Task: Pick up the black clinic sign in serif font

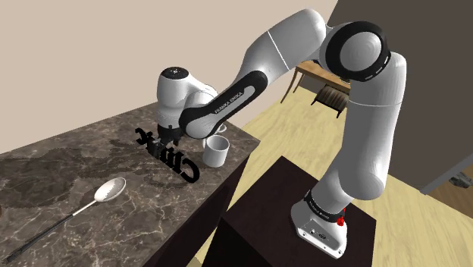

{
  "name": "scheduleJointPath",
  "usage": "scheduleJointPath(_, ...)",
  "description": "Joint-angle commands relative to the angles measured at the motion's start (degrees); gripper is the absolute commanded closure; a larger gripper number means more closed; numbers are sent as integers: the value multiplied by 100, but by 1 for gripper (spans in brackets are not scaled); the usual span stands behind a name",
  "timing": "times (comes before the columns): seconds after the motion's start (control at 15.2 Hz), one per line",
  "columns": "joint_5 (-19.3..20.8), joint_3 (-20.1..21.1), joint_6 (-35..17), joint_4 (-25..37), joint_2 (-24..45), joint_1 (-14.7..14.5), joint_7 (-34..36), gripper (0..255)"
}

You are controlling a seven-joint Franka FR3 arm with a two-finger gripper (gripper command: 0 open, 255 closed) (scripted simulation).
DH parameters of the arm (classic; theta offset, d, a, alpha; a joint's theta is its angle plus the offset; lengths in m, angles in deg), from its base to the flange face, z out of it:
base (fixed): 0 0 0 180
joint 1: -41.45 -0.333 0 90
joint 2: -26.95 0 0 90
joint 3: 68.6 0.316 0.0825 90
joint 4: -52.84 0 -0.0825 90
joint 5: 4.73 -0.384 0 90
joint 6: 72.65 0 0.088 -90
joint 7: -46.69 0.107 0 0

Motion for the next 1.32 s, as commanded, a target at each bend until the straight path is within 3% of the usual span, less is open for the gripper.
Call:
scheduleJointPath(0.0, 63, -39, -78, 14, 95, -32, 51, 0)
scheduleJointPath(0.13, 63, -40, -78, 14, 95, -32, 51, 0)
scheduleJointPath(0.2, 62, -39, -77, 14, 93, -32, 51, 255)
scheduleJointPath(0.79, 63, -40, -78, 14, 95, -32, 51, 255)
scheduleJointPath(1.25, -222, 134, 311, 29, -308, 92, -174, 255)
